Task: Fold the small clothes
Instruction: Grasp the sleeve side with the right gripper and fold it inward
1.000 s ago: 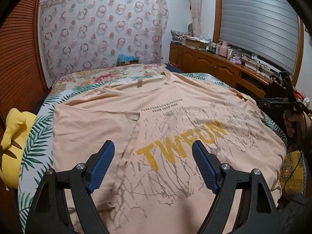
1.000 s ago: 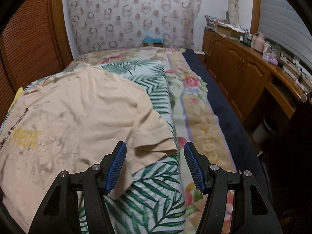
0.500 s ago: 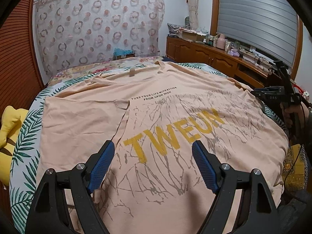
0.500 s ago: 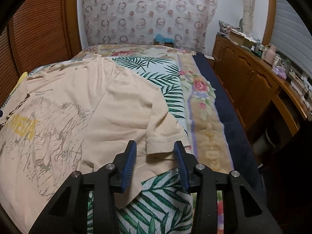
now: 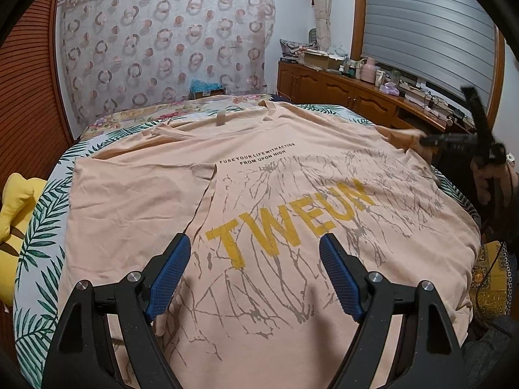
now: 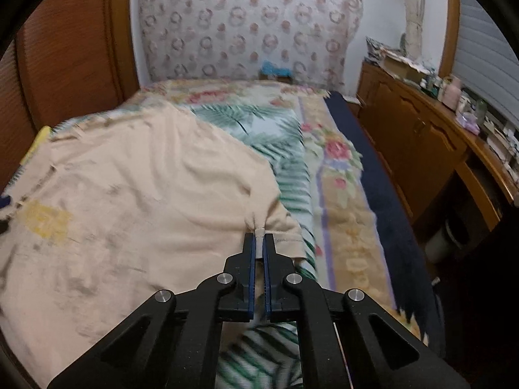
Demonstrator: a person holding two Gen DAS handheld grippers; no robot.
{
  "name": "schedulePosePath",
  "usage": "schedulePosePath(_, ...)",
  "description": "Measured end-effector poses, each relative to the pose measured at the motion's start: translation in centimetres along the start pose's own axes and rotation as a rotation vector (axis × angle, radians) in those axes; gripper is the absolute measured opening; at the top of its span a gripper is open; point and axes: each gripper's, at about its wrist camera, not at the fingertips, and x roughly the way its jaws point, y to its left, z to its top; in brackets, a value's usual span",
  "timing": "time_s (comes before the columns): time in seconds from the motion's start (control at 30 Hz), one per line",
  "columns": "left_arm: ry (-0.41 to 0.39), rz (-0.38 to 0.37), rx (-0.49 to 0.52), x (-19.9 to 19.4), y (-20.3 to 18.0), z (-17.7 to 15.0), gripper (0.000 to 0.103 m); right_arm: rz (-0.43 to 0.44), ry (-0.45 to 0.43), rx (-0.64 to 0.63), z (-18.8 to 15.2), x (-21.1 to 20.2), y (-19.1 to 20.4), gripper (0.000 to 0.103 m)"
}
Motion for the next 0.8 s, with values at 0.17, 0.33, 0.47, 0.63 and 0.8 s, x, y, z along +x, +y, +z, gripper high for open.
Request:
schedulePosePath(0.17, 0.001, -0.001, -0.002, 0.0, 0.0, -0.1, 0.082, 0.112, -0.088, -0.033, 2.4, -3.0, 3.1, 0.003)
schedulePosePath(0.33, 0.001, -0.003, -0.01, 0.0, 0.1, -0.2, 0.082, 0.266, -0.131, -0.084, 5.0, -4.2, 7.7, 0.003)
schedulePosePath(0.47, 0.003, -0.006, -0.014, 0.0, 0.1, -0.1, 0.082, 0.348, -0.105, -0.12, 5.9, -3.5, 11.1, 0.004)
schedulePosePath(0.63, 0.002, -0.005, -0.014, 0.0, 0.1, -0.1, 0.082, 0.326, -0.081, -0.164, 6.3, -2.0, 12.1, 0.024)
schedulePosePath(0.8, 0.004, -0.005, -0.013, 0.0, 0.1, -0.2, 0.082, 0.243, -0.041, -0.154, 5.5, -1.2, 11.2, 0.025)
